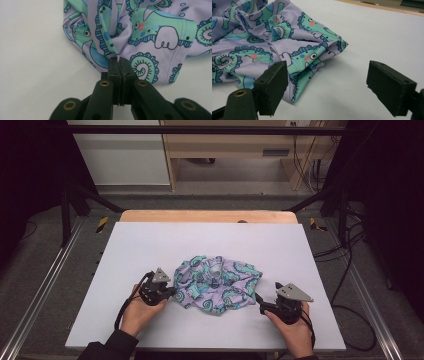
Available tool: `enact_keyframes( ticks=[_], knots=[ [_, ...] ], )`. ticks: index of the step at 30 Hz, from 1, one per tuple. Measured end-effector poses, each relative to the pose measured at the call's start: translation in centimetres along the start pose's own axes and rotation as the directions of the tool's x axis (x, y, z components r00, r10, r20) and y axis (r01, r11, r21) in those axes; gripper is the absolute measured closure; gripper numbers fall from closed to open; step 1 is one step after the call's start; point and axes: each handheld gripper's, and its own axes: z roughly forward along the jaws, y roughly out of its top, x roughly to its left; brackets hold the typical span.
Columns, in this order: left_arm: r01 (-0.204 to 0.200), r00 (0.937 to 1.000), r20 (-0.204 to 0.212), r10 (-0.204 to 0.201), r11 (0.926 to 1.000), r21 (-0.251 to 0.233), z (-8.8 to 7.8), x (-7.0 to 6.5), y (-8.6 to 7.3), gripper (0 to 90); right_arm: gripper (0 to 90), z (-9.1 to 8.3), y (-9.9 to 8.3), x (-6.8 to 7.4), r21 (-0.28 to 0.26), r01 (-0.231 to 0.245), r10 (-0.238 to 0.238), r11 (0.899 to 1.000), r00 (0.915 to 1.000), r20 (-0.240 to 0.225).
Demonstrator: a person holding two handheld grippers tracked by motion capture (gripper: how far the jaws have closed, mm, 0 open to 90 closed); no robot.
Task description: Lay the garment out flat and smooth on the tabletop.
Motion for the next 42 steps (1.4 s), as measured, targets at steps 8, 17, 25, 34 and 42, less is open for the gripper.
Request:
enact_keyframes(
  ticks=[8,17,25,34,42],
  knots=[
    [-0.004,0.9976,-0.069,-0.004,0.994,-0.11,-1.2,-0.3,0.9,47.2,17.6,0.1,-0.1,0.0,0.003,-0.002,0.002,1.0,1.0,-0.002],
    [0.035,0.9963,-0.073,-0.047,0.9863,-0.161,0.3,0.9,3.1,43.0,17.5,0.1,-0.1,0.0,0.002,0.001,-0.001,1.0,1.0,-0.001],
    [0.048,0.9988,-0.007,-0.049,0.9967,-0.066,2.2,1.1,2.7,65.8,17.3,-0.1,-0.1,-0.2,-0.005,-0.007,0.007,1.0,1.0,0.0],
    [0.051,0.9985,-0.012,-0.053,0.9935,-0.102,2.0,0.9,2.1,87.4,17.7,0.1,0.0,0.1,0.005,-0.014,0.014,1.0,0.9999,-0.008],
    [0.054,0.9985,0.01,-0.053,0.9935,-0.1,2.3,0.9,1.7,87.8,23.4,1.5,1.8,1.8,0.036,0.0,0.001,0.999,0.9988,-0.049]
  ],
)
